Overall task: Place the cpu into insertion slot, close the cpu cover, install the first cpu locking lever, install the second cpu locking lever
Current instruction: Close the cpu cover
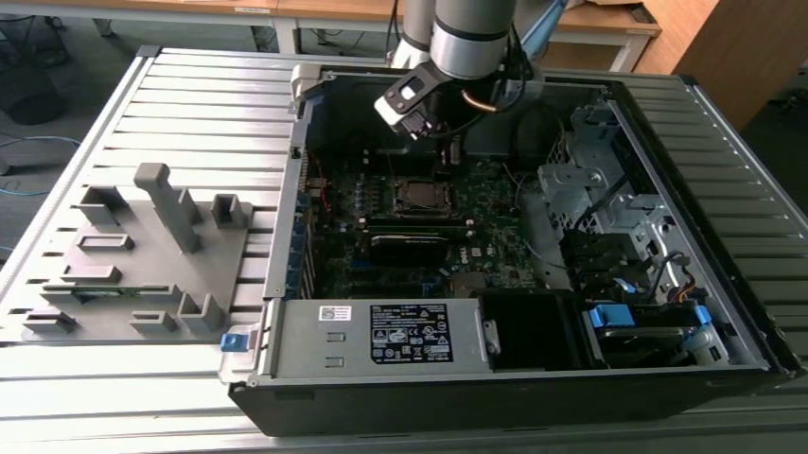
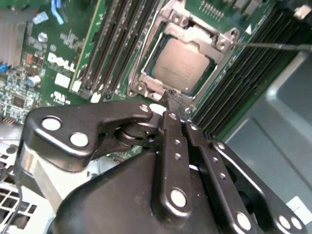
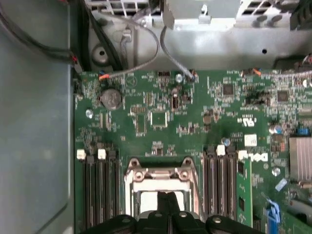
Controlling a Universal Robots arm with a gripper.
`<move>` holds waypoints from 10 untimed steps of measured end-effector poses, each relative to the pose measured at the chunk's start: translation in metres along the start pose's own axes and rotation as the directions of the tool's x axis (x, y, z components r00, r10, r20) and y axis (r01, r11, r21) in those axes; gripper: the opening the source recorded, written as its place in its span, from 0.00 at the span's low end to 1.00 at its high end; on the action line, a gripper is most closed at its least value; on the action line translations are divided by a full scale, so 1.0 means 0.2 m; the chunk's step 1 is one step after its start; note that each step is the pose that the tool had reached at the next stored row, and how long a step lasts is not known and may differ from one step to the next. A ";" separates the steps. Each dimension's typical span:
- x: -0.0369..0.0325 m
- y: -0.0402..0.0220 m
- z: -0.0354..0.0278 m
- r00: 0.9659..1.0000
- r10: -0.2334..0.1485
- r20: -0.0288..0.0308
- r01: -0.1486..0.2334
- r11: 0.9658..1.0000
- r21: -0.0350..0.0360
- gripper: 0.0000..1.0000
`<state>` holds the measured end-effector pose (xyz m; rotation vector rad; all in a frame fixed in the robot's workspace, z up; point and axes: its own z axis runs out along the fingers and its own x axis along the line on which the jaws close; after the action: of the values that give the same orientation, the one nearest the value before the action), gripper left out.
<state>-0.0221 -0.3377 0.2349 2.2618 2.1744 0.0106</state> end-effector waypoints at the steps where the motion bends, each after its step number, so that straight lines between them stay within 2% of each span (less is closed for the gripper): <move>1: -0.001 -0.015 0.002 1.000 0.000 0.000 0.000 1.000 0.000 0.11; 4: -0.002 -0.049 0.008 1.000 0.000 0.000 0.000 1.000 0.000 0.11; 10: -0.002 -0.055 0.009 1.000 0.000 0.000 0.000 1.000 0.000 0.11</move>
<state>-0.0331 -0.3377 0.2330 2.2619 2.1743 0.0104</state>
